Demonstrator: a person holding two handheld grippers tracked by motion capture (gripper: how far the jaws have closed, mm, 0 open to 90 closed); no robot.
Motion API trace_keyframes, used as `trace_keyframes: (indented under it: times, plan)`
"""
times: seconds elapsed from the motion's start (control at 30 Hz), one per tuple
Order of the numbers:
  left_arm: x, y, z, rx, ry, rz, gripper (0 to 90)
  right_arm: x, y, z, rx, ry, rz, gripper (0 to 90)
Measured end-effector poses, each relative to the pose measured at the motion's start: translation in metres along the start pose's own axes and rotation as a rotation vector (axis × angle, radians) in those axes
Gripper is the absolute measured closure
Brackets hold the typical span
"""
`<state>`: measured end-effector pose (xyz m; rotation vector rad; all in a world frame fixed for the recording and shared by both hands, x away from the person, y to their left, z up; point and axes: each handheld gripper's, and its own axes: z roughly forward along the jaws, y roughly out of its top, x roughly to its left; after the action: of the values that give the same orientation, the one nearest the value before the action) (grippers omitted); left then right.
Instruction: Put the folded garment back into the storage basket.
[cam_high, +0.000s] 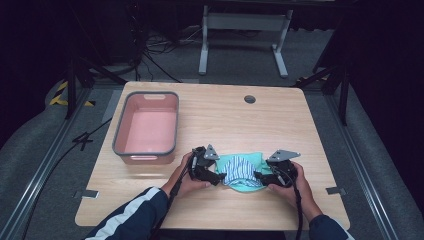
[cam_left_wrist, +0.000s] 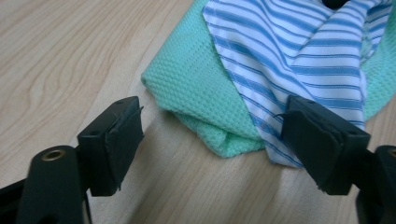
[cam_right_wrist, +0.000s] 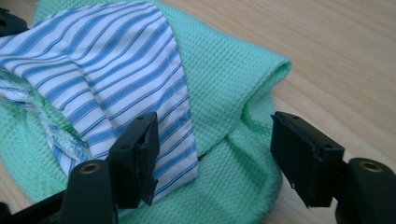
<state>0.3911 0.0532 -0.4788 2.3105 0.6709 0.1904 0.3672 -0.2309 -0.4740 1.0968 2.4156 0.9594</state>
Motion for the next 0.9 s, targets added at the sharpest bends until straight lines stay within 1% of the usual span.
trace_keyframes:
  times: [0.07, 0.1, 0.13, 0.17, 0.2, 0.23, 0.3, 0.33, 0.37, 0.4, 0.47, 0.5, 0.53, 0.57, 0.63, 0.7, 0.73, 0.77, 0.83, 0.87, 0.9]
  plan:
    - [0.001, -0.001, 0.001, -0.005, -0.004, 0.000, 18.8, 0.000, -0.001, 0.001, -0.009, 0.004, 0.010, 34.6]
    - [0.001, -0.001, 0.001, -0.010, -0.002, 0.003, 18.1, 0.000, -0.002, 0.001, -0.012, 0.004, 0.014, 36.7]
    - [0.000, -0.002, 0.002, -0.017, -0.004, 0.003, 17.1, -0.001, -0.003, 0.001, -0.018, 0.016, 0.014, 39.0]
    - [0.000, -0.002, 0.003, -0.022, -0.003, 0.003, 16.3, -0.001, -0.003, 0.000, -0.022, 0.024, 0.021, 39.2]
    - [-0.001, -0.002, 0.003, -0.018, -0.003, 0.005, 16.2, -0.001, -0.004, 0.000, -0.022, 0.031, 0.028, 43.5]
    - [-0.001, -0.002, 0.003, -0.018, -0.002, 0.006, 16.2, 0.000, -0.004, 0.000, -0.021, 0.042, 0.023, 46.7]
    - [-0.002, -0.002, 0.003, -0.022, 0.001, 0.008, 16.6, 0.002, -0.003, -0.001, -0.018, 0.052, 0.019, 50.9]
    - [-0.002, -0.002, 0.003, -0.022, 0.001, 0.008, 19.1, 0.003, -0.003, -0.001, -0.018, 0.058, 0.014, 55.1]
    - [-0.002, -0.002, 0.002, -0.025, -0.008, 0.015, 19.1, 0.003, -0.003, -0.001, -0.018, 0.058, 0.014, 55.1]
    - [-0.003, -0.002, 0.001, -0.027, -0.022, 0.024, 25.1, 0.004, -0.002, -0.001, -0.015, 0.064, 0.012, 57.5]
    - [-0.005, -0.001, 0.001, -0.031, -0.034, 0.029, 33.6, 0.005, -0.002, -0.002, -0.011, 0.069, 0.011, 62.5]
    - [-0.005, -0.001, 0.001, -0.032, -0.040, 0.030, 40.1, 0.006, -0.002, -0.002, -0.012, 0.073, 0.012, 65.4]
    - [-0.005, -0.001, 0.001, -0.033, -0.042, 0.029, 42.5, 0.006, -0.002, -0.002, -0.011, 0.074, 0.013, 66.2]
    - [-0.005, 0.000, 0.001, -0.042, -0.057, 0.029, 47.5, 0.007, -0.002, -0.002, -0.012, 0.072, 0.013, 67.8]
    - [-0.005, 0.001, 0.002, -0.043, -0.074, 0.027, 53.7, 0.008, -0.002, -0.002, -0.014, 0.068, 0.011, 72.0]
    - [-0.005, 0.001, 0.002, -0.038, -0.096, 0.016, 63.1, 0.009, -0.003, -0.003, -0.020, 0.070, 0.011, 76.0]
    - [-0.005, 0.002, 0.002, -0.038, -0.102, 0.013, 65.5, 0.009, -0.003, -0.003, -0.021, 0.071, 0.012, 76.9]
    - [-0.005, 0.001, 0.002, -0.045, -0.119, 0.009, 67.7, 0.009, -0.004, -0.003, -0.021, 0.071, 0.013, 77.7]
    - [-0.004, 0.002, 0.002, -0.038, -0.125, 0.012, 72.6, 0.009, -0.004, -0.003, -0.019, 0.070, 0.012, 78.8]
    - [-0.004, 0.004, 0.003, -0.031, -0.136, 0.006, 73.7, 0.009, -0.003, -0.004, -0.018, 0.070, 0.014, 79.4]
    - [-0.004, 0.006, 0.002, -0.023, -0.137, 0.006, 74.6, 0.010, -0.003, -0.004, -0.018, 0.066, 0.011, 80.0]
